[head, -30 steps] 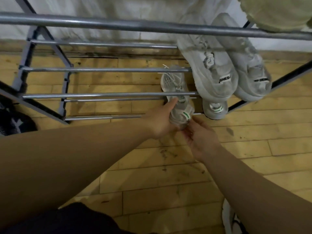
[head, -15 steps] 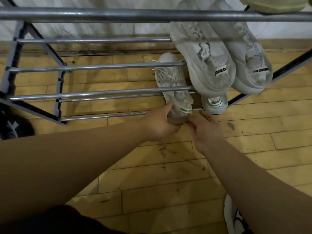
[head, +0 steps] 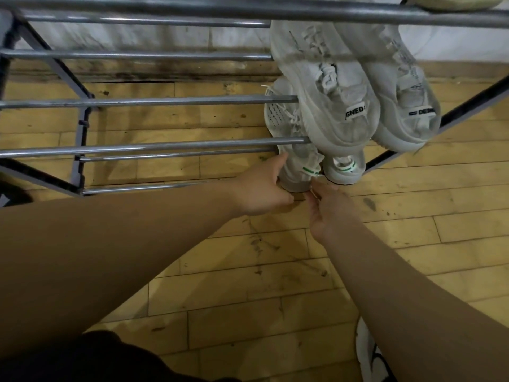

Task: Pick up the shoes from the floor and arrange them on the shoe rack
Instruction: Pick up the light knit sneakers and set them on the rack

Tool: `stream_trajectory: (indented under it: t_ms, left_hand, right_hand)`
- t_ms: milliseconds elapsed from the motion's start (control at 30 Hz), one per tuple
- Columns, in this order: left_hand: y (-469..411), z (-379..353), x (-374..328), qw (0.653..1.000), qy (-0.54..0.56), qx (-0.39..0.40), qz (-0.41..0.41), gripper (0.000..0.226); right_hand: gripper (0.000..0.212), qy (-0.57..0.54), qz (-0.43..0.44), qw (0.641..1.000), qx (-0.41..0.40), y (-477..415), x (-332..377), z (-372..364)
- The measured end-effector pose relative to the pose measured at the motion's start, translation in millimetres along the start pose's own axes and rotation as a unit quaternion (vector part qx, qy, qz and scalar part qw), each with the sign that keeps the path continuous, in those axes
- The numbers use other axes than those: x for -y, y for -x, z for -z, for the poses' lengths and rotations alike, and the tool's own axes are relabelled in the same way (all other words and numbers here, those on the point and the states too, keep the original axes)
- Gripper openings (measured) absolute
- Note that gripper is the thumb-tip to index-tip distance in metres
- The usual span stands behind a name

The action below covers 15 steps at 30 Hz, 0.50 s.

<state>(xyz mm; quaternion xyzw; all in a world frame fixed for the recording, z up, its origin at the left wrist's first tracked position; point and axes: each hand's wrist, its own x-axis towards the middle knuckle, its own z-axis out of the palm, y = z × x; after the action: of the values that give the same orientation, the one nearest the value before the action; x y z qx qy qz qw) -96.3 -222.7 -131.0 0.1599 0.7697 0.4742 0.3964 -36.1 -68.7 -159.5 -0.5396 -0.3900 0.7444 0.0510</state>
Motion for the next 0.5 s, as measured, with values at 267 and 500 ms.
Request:
stream_trajectory:
  t_ms: [267, 500]
  left_hand:
    - [-11.0, -1.1, 4.9, 0.999, -0.001, 0.034, 0.016, 0.111]
    - [48.7, 19.0, 10.7, 0.995, -0.099, 0.017, 0.019, 0.104]
  right_hand:
    - [0.016, 0.02, 0.016, 0.999, -0.031, 5.1, 3.6, -1.6]
    - [0.03, 0.336, 0.079, 0.938, 0.024, 48.4, -24.9, 19.4]
